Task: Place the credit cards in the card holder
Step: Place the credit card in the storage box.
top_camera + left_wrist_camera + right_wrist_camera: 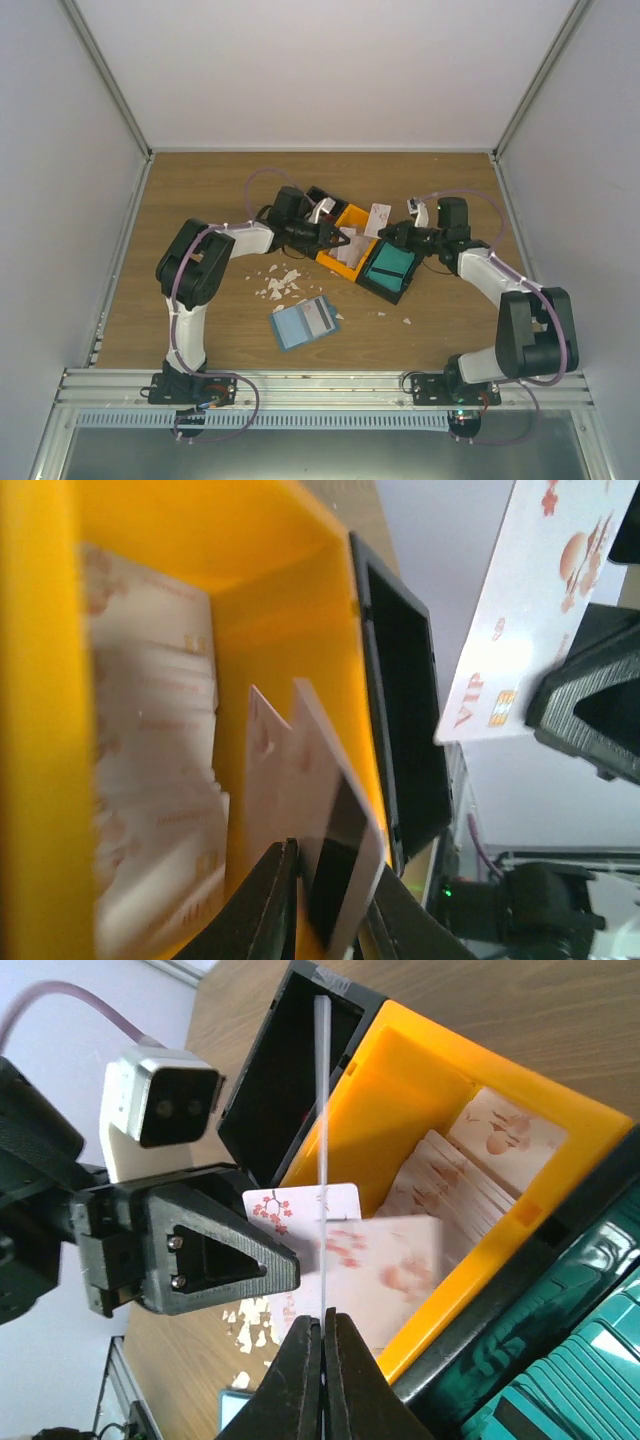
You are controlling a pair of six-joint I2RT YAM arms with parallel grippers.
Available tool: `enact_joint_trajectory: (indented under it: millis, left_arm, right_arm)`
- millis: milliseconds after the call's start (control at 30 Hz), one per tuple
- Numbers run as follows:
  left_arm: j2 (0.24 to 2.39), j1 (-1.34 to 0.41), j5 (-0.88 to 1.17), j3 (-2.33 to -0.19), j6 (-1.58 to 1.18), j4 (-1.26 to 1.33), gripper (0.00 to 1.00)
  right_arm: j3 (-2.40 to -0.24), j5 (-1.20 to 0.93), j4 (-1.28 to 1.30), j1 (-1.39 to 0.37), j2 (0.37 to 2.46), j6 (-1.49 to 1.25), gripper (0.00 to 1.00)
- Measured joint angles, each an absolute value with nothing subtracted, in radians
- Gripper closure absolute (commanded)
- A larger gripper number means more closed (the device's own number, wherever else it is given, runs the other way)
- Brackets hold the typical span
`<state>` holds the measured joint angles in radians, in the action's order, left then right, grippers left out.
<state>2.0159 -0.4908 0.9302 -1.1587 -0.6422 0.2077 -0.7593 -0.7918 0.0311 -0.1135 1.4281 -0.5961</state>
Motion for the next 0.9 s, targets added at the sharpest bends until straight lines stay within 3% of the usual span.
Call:
enact_joint_trajectory:
  millis: [133, 300, 533, 767, 900]
  left_arm:
    - [2.016, -0.533, 0.831, -1.251, -0.586, 0.112, 0.78]
    - [2.015, -0.559, 0.702, -1.303, -0.523, 0.013, 0.58]
    - [1.940, -0.575, 0.575, -1.301, -0.470, -0.109, 0.43]
    - [1.666, -0.575, 0.546, -1.121, -0.498, -0.075, 0.28]
    - [1.498, -0.575, 0.567, -0.987, -0.546, 0.027, 0.25]
  right_arm:
    - [-0.759, -0.764, 0.054, -0.113, 1.416, -0.577, 1.00]
    - [-0.759, -0.734, 0.092, -0.114, 1.392, -0.552, 0.99]
    - [-0.759, -0.704, 0.135, -0.147, 1.345, -0.514, 0.99]
    - [-0.758, -0.741, 0.140, -0.234, 1.272, -0.493, 1.00]
    - [-0.742, -0.833, 0.086, -0.290, 1.219, -0.499, 1.00]
